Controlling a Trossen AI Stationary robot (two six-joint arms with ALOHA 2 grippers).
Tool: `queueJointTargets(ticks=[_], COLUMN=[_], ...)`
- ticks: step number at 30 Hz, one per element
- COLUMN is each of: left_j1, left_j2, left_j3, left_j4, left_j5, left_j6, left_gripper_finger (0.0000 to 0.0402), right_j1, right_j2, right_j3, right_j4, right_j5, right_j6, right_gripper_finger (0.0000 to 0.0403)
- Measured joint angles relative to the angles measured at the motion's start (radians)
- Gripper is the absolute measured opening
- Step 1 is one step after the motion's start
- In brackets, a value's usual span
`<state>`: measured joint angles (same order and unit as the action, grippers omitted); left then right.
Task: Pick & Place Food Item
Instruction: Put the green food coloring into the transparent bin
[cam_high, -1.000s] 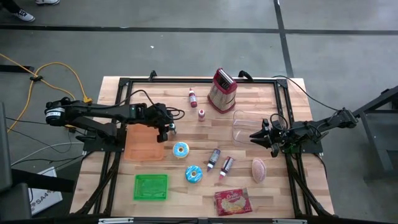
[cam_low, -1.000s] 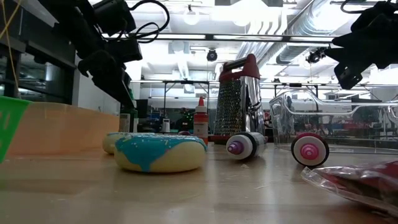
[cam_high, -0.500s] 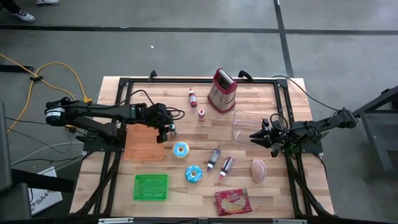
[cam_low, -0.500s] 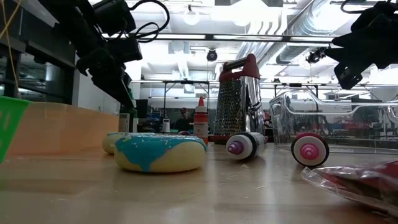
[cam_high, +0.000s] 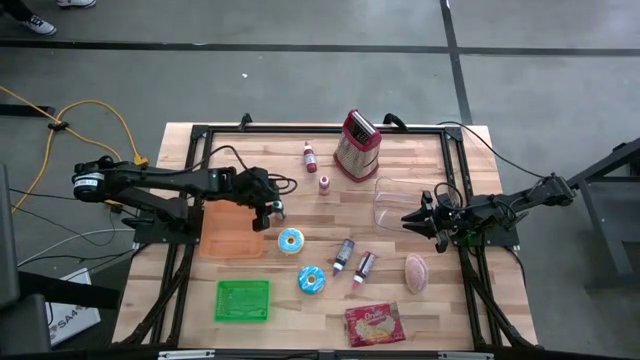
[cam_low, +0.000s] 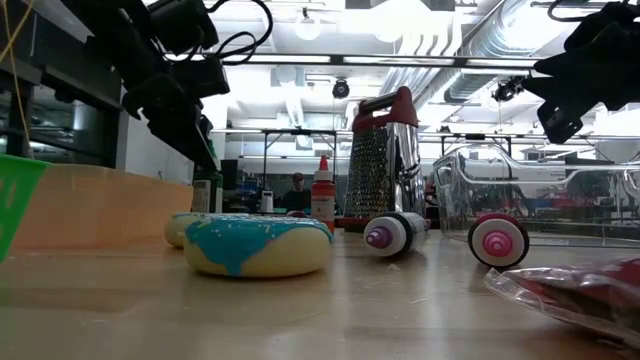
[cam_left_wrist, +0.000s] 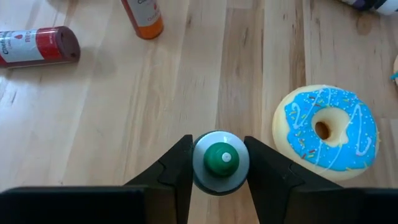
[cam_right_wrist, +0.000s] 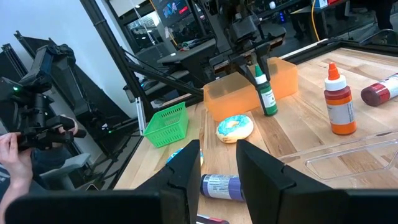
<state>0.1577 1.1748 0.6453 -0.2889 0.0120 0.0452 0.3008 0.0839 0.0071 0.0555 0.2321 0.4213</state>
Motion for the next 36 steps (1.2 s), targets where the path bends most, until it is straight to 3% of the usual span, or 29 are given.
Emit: queueJointTargets(ticks=[18,25,36], left_j1=[0.001,0.001,-0.023], left_j2=[0.0,0.056,0.194], left_j3=[0.0,0.008,0.154], left_j4=[0.078,0.161,0.196], left_j5=[-0.013,-0.012,-0.003], left_j6=[-0.016,-0.019,-0.02], left_gripper_finger=[0.0113,0.0113,0.0113], right_j1=[0.0,0.0,0.0], right_j2=[0.0,0.0,0.0], right_j3=[0.0,0.0,0.0], right_j4=[0.0,0.0,0.0], right_j5=[0.0,0.0,0.0], right_j6=[0.0,0.0,0.0], right_gripper_finger=[0.0093,0.0093,0.0093])
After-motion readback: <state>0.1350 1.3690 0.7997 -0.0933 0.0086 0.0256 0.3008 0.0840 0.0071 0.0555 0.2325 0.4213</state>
